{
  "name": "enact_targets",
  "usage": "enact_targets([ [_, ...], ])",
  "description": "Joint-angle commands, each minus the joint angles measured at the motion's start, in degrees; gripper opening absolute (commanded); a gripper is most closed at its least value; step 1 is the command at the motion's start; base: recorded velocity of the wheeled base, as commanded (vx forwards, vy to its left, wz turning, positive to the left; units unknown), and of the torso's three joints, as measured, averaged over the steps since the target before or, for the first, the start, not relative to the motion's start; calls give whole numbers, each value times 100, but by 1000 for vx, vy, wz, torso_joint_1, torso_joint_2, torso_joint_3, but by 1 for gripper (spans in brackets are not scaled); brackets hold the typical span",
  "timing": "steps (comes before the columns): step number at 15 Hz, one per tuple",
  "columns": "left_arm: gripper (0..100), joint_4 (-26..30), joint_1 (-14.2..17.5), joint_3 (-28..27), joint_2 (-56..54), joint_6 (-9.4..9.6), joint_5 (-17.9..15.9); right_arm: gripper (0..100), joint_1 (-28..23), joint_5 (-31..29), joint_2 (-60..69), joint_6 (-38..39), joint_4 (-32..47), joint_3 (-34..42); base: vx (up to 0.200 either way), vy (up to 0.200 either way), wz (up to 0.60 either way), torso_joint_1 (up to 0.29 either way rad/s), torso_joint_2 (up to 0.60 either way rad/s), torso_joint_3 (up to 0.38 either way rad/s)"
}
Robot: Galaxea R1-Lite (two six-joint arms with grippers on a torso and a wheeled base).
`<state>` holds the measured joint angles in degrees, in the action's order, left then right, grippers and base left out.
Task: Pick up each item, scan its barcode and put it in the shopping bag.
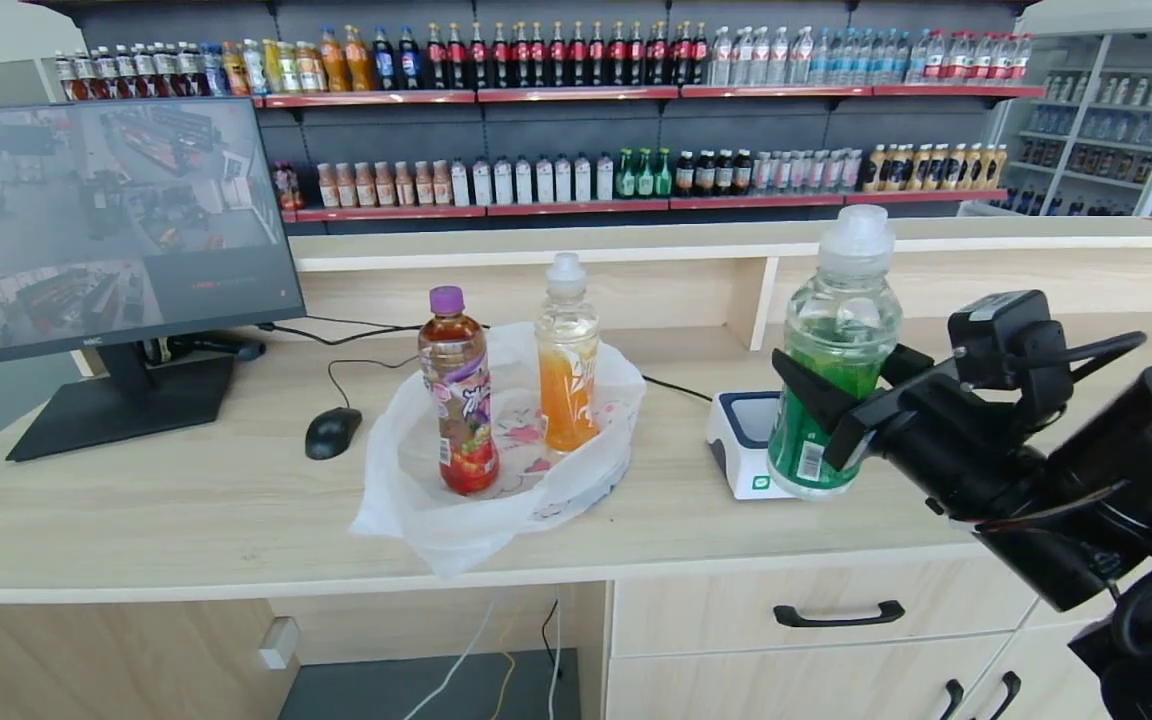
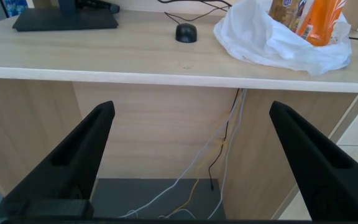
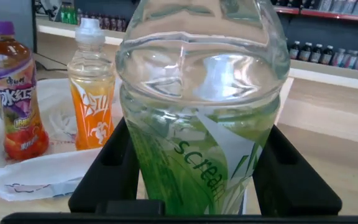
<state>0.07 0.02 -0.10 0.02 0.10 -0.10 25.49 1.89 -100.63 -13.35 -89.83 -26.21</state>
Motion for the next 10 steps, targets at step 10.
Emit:
enact_targets([
  [10, 100, 1, -2, 1, -2, -1, 1, 0, 510, 479, -853, -3561, -17, -939, 0, 0, 0, 0, 0, 0],
])
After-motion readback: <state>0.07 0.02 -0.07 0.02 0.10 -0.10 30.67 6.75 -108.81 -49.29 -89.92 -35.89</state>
